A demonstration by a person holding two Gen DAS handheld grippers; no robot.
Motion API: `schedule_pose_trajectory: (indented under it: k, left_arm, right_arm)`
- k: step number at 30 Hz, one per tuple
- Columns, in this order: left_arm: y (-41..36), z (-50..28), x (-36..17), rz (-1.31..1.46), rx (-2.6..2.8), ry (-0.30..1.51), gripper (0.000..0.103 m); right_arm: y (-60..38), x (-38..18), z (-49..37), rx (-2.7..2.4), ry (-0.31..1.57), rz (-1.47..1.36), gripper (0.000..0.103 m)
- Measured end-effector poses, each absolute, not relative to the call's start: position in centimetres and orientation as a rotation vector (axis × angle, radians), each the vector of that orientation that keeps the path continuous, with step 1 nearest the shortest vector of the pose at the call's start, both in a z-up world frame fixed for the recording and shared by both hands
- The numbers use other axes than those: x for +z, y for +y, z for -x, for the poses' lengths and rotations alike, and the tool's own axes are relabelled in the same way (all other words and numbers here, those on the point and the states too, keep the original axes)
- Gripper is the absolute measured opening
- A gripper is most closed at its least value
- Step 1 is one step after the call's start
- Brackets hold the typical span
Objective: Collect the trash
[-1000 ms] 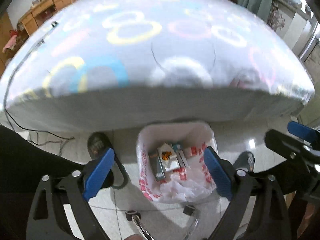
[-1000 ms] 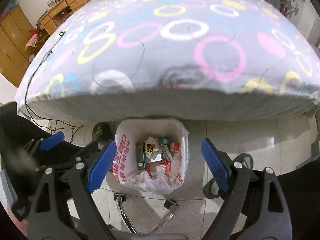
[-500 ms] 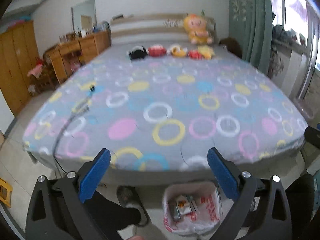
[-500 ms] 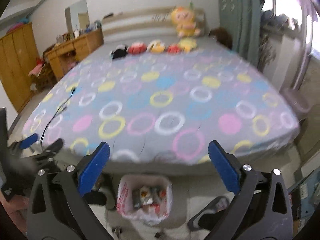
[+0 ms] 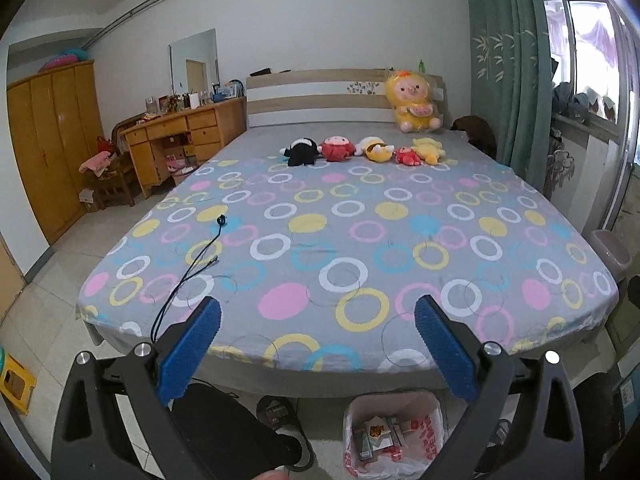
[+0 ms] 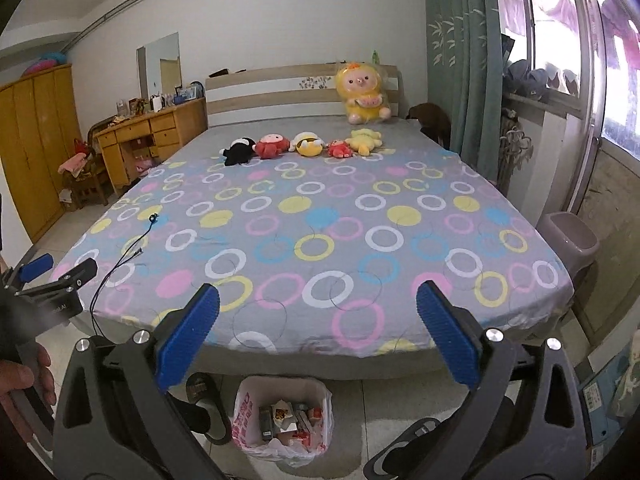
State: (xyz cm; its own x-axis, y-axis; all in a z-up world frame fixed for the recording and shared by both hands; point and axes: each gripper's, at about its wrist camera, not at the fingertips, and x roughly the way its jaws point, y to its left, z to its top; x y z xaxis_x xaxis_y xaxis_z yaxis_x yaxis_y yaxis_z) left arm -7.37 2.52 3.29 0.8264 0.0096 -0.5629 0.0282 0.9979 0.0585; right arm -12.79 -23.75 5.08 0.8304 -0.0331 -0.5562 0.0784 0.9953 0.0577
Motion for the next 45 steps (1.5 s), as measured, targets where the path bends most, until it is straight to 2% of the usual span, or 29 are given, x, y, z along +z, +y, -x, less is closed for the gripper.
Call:
schedule_pose_trajectory:
  k: [45]
  left_arm:
    - [2.8, 8.2, 3.9, -0.040, -0.009, 0.604, 0.095]
  right_arm:
    - [-22.5, 3.9, 12.3, -0.059, 0.626, -0.061, 0.096]
